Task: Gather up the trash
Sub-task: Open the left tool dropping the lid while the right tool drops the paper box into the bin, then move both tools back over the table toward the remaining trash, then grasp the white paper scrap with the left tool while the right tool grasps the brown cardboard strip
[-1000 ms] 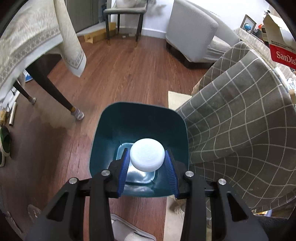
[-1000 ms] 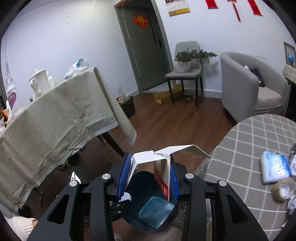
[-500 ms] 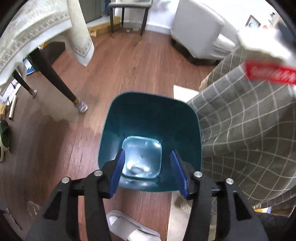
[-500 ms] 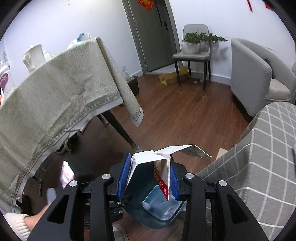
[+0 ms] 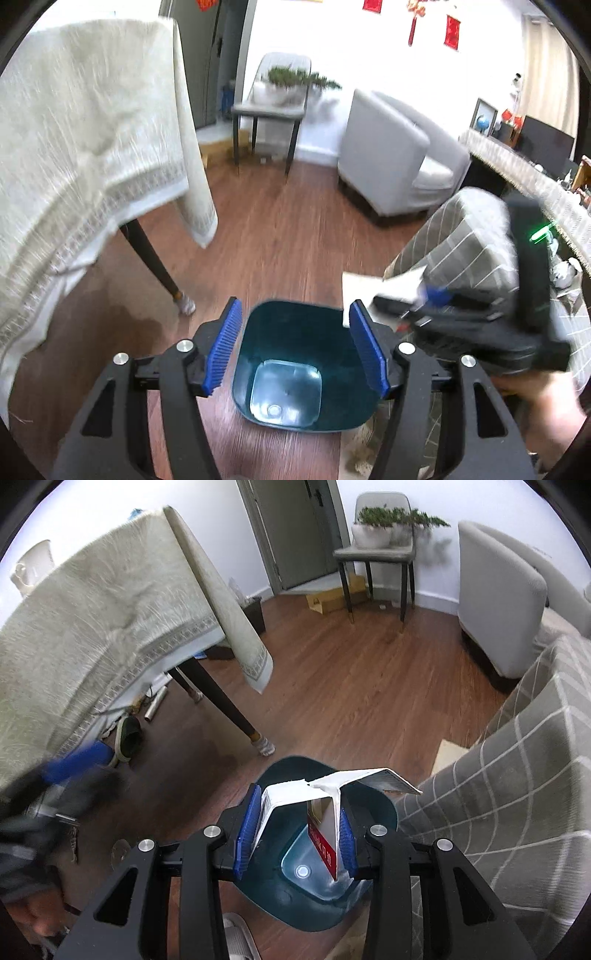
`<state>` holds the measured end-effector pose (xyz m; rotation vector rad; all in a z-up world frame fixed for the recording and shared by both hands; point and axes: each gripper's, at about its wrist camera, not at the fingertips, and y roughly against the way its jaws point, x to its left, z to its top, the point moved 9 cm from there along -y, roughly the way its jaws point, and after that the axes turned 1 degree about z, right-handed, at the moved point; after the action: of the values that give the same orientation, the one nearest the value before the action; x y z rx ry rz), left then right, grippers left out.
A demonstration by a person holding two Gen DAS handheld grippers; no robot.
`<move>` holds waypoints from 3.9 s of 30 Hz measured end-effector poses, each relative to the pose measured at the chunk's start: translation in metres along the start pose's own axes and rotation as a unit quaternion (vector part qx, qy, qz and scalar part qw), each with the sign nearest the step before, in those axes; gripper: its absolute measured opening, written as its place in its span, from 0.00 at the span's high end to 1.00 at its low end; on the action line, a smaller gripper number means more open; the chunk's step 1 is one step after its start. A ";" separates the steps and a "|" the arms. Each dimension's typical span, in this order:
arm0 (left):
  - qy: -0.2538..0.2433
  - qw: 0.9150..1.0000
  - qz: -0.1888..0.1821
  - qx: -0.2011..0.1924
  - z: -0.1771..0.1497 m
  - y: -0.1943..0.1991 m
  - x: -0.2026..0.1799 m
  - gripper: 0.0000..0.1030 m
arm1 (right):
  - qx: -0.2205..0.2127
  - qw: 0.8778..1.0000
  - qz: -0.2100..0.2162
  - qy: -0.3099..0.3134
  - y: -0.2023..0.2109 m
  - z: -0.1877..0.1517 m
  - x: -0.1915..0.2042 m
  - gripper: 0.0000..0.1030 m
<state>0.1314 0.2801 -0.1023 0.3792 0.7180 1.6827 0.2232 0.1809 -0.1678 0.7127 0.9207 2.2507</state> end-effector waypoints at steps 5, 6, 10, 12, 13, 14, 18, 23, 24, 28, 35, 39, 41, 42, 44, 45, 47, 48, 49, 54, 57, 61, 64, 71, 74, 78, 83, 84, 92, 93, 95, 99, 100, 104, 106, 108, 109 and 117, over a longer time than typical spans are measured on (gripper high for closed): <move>-0.006 1.000 -0.003 -0.029 0.013 0.019 -0.006 0.36 | 0.034 0.999 -0.001 -0.010 -0.028 -0.017 -0.002 0.62; -0.005 0.999 -0.006 -0.034 0.015 0.024 -0.006 0.36 | 0.040 0.999 -0.004 -0.009 -0.033 -0.021 -0.002 0.62; 0.000 0.998 -0.024 -0.050 0.024 0.039 -0.011 0.36 | 0.065 0.998 -0.011 -0.002 -0.053 -0.032 0.001 0.62; 0.003 0.998 -0.033 -0.058 0.029 0.047 -0.017 0.36 | 0.076 0.997 -0.013 0.001 -0.060 -0.037 0.002 0.62; 0.005 0.997 -0.036 -0.061 0.029 0.049 -0.019 0.36 | 0.082 0.996 -0.015 0.003 -0.065 -0.041 0.003 0.62; 0.006 0.997 -0.041 -0.065 0.032 0.052 -0.021 0.36 | 0.087 0.996 -0.017 0.005 -0.068 -0.043 0.003 0.62; 0.012 0.996 -0.053 -0.074 0.038 0.061 -0.026 0.36 | 0.115 0.993 -0.023 0.013 -0.084 -0.057 0.003 0.62; 0.022 0.994 -0.065 -0.082 0.043 0.069 -0.032 0.36 | 0.149 0.988 -0.028 0.023 -0.101 -0.074 0.002 0.62; 0.026 0.994 -0.069 -0.085 0.044 0.070 -0.033 0.36 | 0.159 0.987 -0.029 0.027 -0.106 -0.079 0.003 0.61; 0.028 0.992 -0.076 -0.094 0.049 0.076 -0.038 0.36 | 0.175 0.983 -0.039 0.044 -0.113 -0.089 0.005 0.48; 0.018 0.992 -0.073 -0.103 0.053 0.081 -0.043 0.36 | 0.165 0.985 -0.035 0.046 -0.104 -0.085 0.005 0.34; 0.020 0.991 -0.072 -0.110 0.057 0.084 -0.045 0.36 | 0.147 0.988 -0.024 0.048 -0.089 -0.074 0.007 0.34; 0.021 0.991 -0.071 -0.112 0.059 0.086 -0.046 0.36 | 0.134 0.990 -0.021 0.049 -0.080 -0.065 0.008 0.34; 0.022 0.991 -0.072 -0.113 0.060 0.087 -0.048 0.36 | 0.121 0.991 -0.018 0.051 -0.071 -0.057 0.011 0.34; 0.018 0.990 -0.072 -0.119 0.063 0.092 -0.052 0.36 | 0.097 0.994 -0.016 0.053 -0.054 -0.041 0.013 0.34; 0.015 0.990 -0.070 -0.123 0.065 0.095 -0.055 0.36 | 0.083 0.995 -0.015 0.054 -0.045 -0.033 0.014 0.34; 0.011 0.989 -0.069 -0.130 0.068 0.100 -0.060 0.36 | 0.055 0.997 -0.018 0.058 -0.025 -0.017 0.015 0.34; 0.012 0.988 -0.071 -0.133 0.070 0.102 -0.062 0.36 | 0.042 0.997 -0.020 0.060 -0.016 -0.010 0.014 0.34; 0.013 0.988 -0.075 -0.137 0.072 0.105 -0.065 0.36 | 0.025 0.997 -0.025 0.063 -0.004 -0.002 0.013 0.33; 0.004 0.986 -0.075 -0.152 0.081 0.115 -0.080 0.36 | -0.038 0.996 -0.051 0.056 0.046 0.023 -0.003 0.30; -0.002 0.984 -0.079 -0.160 0.085 0.119 -0.090 0.32 | -0.078 0.993 -0.073 0.054 0.082 0.032 -0.015 0.28; -0.003 0.983 -0.089 -0.163 0.089 0.118 -0.104 0.26 | -0.116 0.988 -0.096 0.045 0.121 0.040 -0.041 0.23; -0.006 0.983 -0.094 -0.156 0.089 0.111 -0.118 0.25 | -0.131 0.984 -0.112 0.038 0.147 0.038 -0.065 0.22; -0.029 0.985 -0.105 -0.131 0.083 0.085 -0.162 0.18 | -0.147 0.979 -0.139 0.032 0.194 0.025 -0.105 0.17; -0.044 0.986 -0.106 -0.123 0.078 0.074 -0.182 0.16 | -0.152 0.977 -0.149 0.027 0.213 0.016 -0.128 0.17; -0.052 0.986 -0.118 -0.104 0.070 0.059 -0.204 0.16 | -0.161 0.972 -0.169 0.019 0.238 0.006 -0.158 0.12; -0.058 0.984 -0.147 -0.081 0.058 0.046 -0.235 0.15 | -0.175 0.967 -0.185 -0.003 0.267 -0.007 -0.194 0.11; -0.061 0.983 -0.153 -0.077 0.056 0.044 -0.244 0.15 | -0.176 0.966 -0.190 -0.009 0.273 -0.011 -0.203 0.11; -0.097 0.972 -0.208 -0.045 0.029 0.034 -0.313 0.17 | -0.199 0.954 -0.217 -0.060 0.314 -0.035 -0.262 0.11; -0.102 0.971 -0.212 -0.040 0.026 0.031 -0.320 0.18 | -0.201 0.953 -0.217 -0.066 0.317 -0.037 -0.267 0.10; -0.117 0.967 -0.223 -0.026 0.017 0.024 -0.337 0.24 | -0.200 0.952 -0.217 -0.077 0.321 -0.043 -0.277 0.10; -0.124 0.961 -0.247 0.007 0.001 0.008 -0.360 0.33 | -0.204 0.951 -0.211 -0.097 0.332 -0.059 -0.296 0.10; -0.123 0.960 -0.253 0.013 0.000 0.005 -0.366 0.35 | -0.206 0.951 -0.206 -0.103 0.337 -0.062 -0.298 0.10; -0.112 0.950 -0.288 0.034 -0.010 -0.006 -0.389 0.44 | -0.205 0.949 -0.210 -0.113 0.344 -0.072 -0.315 0.10; -0.108 0.947 -0.299 0.044 -0.015 -0.011 -0.397 0.47 | -0.202 0.949 -0.211 -0.119 0.346 -0.078 -0.321 0.10; -0.107 0.945 -0.305 0.051 -0.018 -0.013 -0.405 0.51 | -0.201 0.949 -0.208 -0.124 0.350 -0.084 -0.327 0.10; -0.107 0.944 -0.306 0.053 -0.019 -0.014 -0.407 0.54 | -0.201 0.949 -0.205 -0.127 0.352 -0.086 -0.329 0.10; -0.099 0.935 -0.334 0.065 -0.022 -0.018 -0.425 0.76 | -0.190 0.959 -0.166 -0.125 0.351 -0.097 -0.334 0.10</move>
<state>0.2338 -0.1327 -0.0752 0.3408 0.7077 0.9436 0.2722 -0.2957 -0.0471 0.5960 0.4274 1.9063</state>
